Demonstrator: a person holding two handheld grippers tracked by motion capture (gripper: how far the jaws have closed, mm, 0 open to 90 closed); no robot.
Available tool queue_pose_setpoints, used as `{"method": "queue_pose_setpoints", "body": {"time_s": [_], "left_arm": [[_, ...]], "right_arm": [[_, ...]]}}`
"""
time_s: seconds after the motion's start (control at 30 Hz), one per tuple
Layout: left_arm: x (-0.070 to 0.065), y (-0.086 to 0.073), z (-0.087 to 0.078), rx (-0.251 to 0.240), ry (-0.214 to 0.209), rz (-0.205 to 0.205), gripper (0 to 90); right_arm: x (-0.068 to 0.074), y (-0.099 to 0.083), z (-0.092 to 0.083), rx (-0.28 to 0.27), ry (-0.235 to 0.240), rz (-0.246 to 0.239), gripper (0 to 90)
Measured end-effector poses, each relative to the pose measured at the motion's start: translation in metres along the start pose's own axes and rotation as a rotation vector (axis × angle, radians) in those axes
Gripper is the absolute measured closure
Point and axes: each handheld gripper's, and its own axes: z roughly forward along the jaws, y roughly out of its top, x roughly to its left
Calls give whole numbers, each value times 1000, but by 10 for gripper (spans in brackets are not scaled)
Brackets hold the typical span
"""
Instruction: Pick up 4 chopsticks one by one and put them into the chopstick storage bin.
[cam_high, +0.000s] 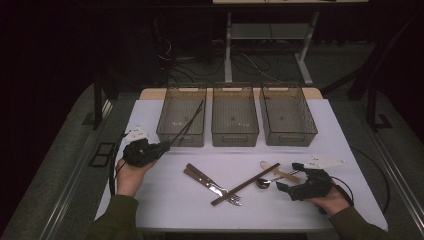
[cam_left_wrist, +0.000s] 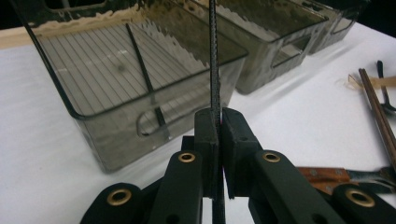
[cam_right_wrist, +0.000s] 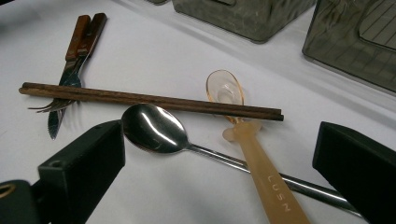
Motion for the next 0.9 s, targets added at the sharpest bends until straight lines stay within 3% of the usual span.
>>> {"method": "queue_pose_setpoints", "body": {"time_s": [0.53, 0.63, 0.9], "left_arm": [[16, 26, 15, -30, 18, -2, 850], [21, 32, 19, -35, 4, -16, 849], [35, 44, 35, -16, 26, -38, 850]], "right_arm": [[-1, 0, 0, 2, 0, 9, 24], [-1, 0, 0, 2, 0, 12, 24], [-1, 0, 0, 2, 1, 9, 24]]}}
